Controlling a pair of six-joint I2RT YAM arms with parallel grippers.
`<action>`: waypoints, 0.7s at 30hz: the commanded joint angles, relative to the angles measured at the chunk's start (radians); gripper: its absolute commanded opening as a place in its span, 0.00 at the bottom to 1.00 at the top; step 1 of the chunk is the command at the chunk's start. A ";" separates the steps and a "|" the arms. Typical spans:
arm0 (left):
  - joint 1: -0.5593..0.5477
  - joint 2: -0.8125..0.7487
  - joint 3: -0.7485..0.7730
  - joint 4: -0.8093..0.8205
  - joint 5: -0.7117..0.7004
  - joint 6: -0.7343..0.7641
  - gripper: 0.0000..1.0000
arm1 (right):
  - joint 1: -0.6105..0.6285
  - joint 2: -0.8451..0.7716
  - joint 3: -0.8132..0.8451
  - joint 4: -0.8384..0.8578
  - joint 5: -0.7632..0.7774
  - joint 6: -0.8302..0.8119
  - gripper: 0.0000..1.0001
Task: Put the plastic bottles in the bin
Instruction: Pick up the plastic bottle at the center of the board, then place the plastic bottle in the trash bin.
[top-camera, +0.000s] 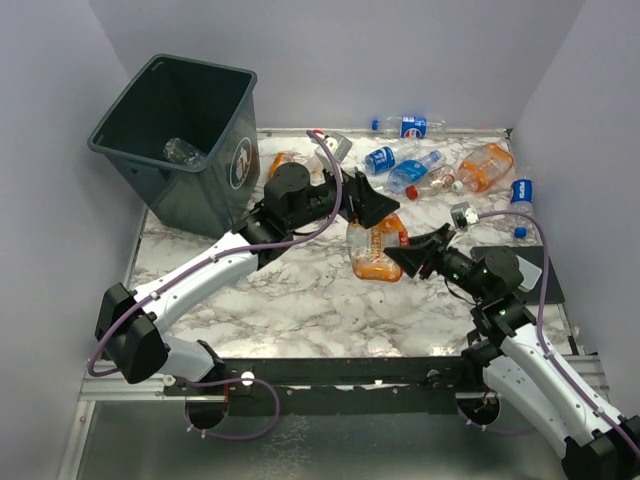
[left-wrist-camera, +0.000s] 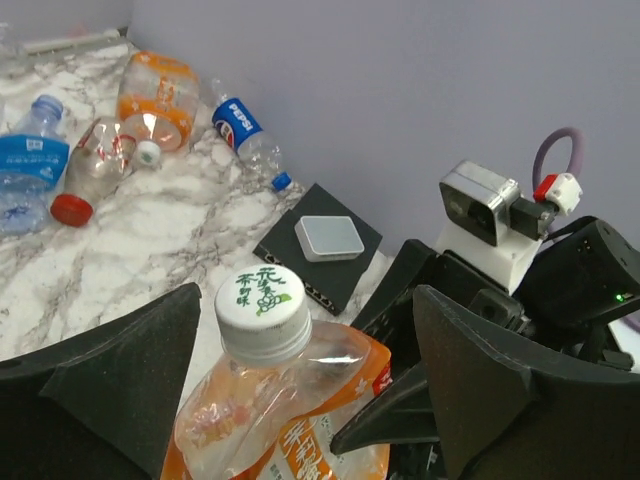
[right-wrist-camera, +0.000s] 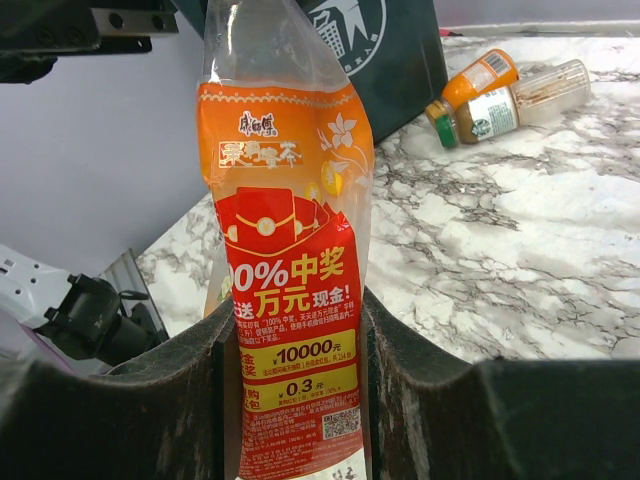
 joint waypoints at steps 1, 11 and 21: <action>0.000 0.004 0.044 -0.060 0.053 0.017 0.84 | 0.005 0.006 -0.006 0.009 -0.004 -0.015 0.31; 0.000 0.024 0.058 -0.102 0.006 0.033 0.43 | 0.006 0.016 -0.014 0.008 -0.001 -0.012 0.33; 0.000 0.015 0.067 -0.142 -0.117 0.114 0.00 | 0.006 0.062 0.031 -0.073 0.026 0.041 1.00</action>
